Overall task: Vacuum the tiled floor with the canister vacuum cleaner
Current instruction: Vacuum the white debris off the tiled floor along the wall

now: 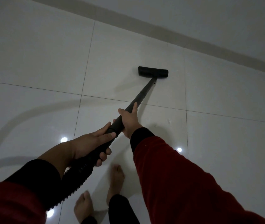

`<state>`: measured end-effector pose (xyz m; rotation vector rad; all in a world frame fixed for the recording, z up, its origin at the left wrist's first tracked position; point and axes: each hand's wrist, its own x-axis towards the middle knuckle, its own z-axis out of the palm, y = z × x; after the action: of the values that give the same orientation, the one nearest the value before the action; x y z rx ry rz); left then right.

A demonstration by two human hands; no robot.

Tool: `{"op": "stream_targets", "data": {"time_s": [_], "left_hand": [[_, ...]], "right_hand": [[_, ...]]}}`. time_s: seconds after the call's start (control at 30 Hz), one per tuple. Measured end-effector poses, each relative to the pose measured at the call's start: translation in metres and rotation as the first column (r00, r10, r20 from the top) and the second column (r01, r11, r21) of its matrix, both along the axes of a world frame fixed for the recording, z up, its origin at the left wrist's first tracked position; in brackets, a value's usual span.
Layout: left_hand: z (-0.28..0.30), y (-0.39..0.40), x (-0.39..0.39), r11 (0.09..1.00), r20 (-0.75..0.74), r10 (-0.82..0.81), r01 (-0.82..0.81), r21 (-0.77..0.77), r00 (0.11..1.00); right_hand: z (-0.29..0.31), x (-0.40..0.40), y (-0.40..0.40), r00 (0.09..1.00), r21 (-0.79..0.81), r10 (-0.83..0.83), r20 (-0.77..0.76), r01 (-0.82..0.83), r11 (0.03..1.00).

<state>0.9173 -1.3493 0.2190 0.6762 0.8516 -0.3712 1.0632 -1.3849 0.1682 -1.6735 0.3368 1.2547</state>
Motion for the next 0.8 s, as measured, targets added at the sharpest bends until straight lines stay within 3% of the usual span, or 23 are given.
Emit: {"op": "stream_targets", "data": {"time_s": [0.8], "left_hand": [[-0.001,-0.085,-0.082,1.0,0.004,-0.007,0.007,-0.014,1.0]], "right_hand": [[-0.001,-0.085,-0.089,1.0,-0.018,-0.006,0.014,0.006,1.0]]}}
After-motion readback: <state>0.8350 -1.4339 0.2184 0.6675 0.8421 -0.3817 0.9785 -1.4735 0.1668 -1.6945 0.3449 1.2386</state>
